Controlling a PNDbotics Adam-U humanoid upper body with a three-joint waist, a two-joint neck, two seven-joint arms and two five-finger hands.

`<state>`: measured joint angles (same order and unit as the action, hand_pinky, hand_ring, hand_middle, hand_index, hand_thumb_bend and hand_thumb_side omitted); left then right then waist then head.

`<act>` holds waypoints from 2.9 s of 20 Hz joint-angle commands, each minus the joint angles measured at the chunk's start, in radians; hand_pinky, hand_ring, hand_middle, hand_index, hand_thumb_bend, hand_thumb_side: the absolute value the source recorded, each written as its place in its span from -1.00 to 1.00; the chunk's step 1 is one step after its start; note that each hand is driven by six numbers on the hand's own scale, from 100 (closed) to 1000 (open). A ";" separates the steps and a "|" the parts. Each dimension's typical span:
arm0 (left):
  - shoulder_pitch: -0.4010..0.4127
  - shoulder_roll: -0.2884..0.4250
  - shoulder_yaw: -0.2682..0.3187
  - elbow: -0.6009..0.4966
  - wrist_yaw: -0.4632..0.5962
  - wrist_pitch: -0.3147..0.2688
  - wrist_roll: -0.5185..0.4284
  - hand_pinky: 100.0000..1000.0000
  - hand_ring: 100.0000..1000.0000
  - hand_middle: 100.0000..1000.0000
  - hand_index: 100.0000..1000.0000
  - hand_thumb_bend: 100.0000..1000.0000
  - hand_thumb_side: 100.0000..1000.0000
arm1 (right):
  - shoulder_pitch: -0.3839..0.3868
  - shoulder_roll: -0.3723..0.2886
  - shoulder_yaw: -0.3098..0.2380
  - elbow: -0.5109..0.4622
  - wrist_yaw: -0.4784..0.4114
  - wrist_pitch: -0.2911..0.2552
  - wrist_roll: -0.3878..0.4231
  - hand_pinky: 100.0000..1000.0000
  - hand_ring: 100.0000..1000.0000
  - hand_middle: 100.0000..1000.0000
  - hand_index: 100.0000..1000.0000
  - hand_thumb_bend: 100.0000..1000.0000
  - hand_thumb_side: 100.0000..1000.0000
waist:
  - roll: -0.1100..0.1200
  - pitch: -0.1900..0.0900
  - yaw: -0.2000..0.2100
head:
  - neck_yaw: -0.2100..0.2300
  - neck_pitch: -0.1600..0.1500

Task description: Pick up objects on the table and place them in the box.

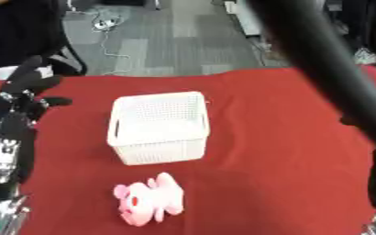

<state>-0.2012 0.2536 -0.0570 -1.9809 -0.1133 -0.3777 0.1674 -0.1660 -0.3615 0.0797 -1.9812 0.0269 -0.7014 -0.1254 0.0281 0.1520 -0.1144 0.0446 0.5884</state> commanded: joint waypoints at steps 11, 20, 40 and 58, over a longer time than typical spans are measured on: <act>-0.004 0.007 -0.004 -0.019 -0.005 0.004 0.002 0.23 0.67 0.84 0.71 -1.00 0.55 | -0.001 -0.006 -0.002 -0.019 -0.002 -0.001 0.008 0.19 0.55 0.60 0.68 -1.00 0.37 | -0.001 -0.007 0.000 | 0.057 0.141; -0.002 0.008 -0.002 -0.019 -0.012 0.006 0.004 0.23 0.67 0.84 0.71 -1.00 0.55 | -0.001 -0.005 -0.003 -0.019 -0.002 0.000 0.007 0.19 0.55 0.60 0.68 -1.00 0.37 | 0.001 -0.006 0.002 | 0.113 0.181; -0.002 0.008 -0.002 -0.019 -0.023 0.009 0.014 0.02 0.54 0.80 0.76 -1.00 0.63 | 0.002 -0.004 -0.005 -0.019 -0.002 0.004 0.008 0.19 0.56 0.60 0.67 -1.00 0.36 | 0.001 -0.010 0.003 | 0.107 0.182; -0.003 0.015 -0.002 -0.019 -0.072 0.036 -0.012 -0.28 0.22 0.62 0.59 -0.90 0.22 | 0.000 -0.006 -0.004 -0.019 -0.003 0.002 0.013 0.18 0.56 0.60 0.66 -1.00 0.36 | 0.003 -0.003 -0.004 | 0.099 0.182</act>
<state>-0.2006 0.2539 -0.0623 -1.9809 -0.1722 -0.3472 0.1617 -0.1613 -0.3613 0.0796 -1.9812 0.0266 -0.6995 -0.1165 0.0314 0.1576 -0.1162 0.1494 0.7704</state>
